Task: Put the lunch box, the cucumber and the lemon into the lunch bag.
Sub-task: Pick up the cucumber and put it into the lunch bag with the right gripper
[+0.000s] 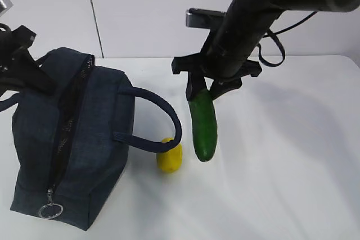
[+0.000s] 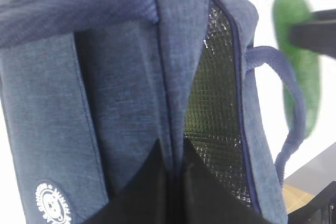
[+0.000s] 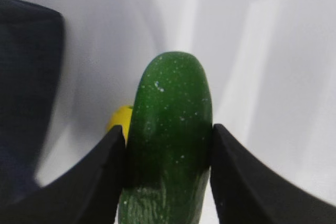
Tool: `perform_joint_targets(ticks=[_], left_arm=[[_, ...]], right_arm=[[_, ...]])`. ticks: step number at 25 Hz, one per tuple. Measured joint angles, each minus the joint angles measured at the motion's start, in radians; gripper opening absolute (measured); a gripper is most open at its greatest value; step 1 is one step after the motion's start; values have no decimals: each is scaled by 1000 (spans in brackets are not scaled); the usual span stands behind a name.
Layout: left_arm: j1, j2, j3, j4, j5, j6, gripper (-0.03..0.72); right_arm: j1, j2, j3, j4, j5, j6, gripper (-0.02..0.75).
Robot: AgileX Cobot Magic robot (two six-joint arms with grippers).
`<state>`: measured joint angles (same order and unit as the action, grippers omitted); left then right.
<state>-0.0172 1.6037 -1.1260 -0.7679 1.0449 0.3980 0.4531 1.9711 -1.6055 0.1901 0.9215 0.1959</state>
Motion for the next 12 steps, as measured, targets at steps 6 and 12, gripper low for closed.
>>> perform_joint_targets(ticks=[6, 12], left_arm=[[0, 0, 0, -6, 11, 0, -3], [0, 0, 0, -46, 32, 21, -3]], right_arm=[[0, -73, 0, 172, -36, -89, 356], [0, -76, 0, 554, -53, -380, 356]])
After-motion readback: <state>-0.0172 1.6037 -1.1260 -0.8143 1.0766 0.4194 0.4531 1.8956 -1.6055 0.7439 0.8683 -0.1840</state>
